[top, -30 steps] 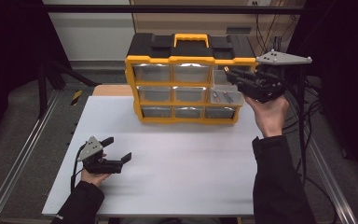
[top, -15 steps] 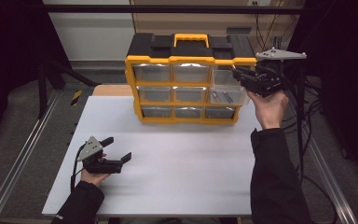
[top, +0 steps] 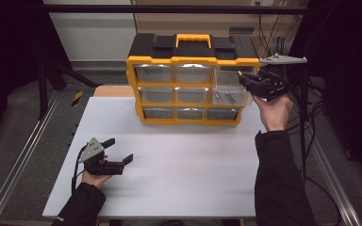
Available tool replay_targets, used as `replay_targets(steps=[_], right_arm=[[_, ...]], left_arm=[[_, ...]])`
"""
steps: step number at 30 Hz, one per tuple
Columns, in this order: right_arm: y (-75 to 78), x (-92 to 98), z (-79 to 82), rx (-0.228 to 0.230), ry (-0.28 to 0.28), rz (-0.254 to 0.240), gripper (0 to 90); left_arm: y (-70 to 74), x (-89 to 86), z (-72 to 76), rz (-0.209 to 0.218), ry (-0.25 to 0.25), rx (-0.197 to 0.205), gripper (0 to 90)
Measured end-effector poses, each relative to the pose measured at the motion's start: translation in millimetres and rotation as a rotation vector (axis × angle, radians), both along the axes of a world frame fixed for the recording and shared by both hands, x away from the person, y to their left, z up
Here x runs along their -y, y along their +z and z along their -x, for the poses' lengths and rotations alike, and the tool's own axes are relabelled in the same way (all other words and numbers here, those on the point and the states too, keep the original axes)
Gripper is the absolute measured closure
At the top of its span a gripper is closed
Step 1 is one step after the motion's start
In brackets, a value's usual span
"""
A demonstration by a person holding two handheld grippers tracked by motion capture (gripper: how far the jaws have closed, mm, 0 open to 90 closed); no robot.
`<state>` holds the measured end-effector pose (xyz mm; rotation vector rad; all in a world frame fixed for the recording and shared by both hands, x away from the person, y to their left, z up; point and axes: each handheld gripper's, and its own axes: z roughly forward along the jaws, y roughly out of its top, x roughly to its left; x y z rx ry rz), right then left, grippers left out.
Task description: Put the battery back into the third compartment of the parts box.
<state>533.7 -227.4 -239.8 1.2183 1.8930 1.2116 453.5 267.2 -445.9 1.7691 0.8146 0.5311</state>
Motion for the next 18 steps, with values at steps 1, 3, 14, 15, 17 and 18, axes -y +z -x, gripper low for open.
replay_targets(steps=[1,3,14,15,17,18], right_arm=[[-0.9,0.0,-0.4,-0.007,-0.001,0.002,77.0],[-2.2,0.0,-1.4,-0.015,-0.001,0.007,76.9],[-3.5,5.8,1.4,0.015,-0.023,-0.013,68.9],[-3.2,6.6,2.8,0.023,-0.022,-0.019,66.7],[-2.2,7.9,6.9,0.054,-0.014,-0.025,63.1],[-1.2,8.3,9.8,0.065,-0.009,-0.027,61.2]], left_arm=[[0.0,0.0,0.0,0.0,0.0,0.0,1.0],[-0.1,0.1,-0.1,0.0,0.0,-0.001,1.0],[0.1,0.0,0.1,0.004,0.001,0.0,1.0],[0.1,0.1,0.0,0.004,0.001,0.0,1.0],[0.2,0.1,0.2,0.0,0.0,0.0,1.0],[0.3,0.0,0.2,0.001,0.0,0.001,1.0]])
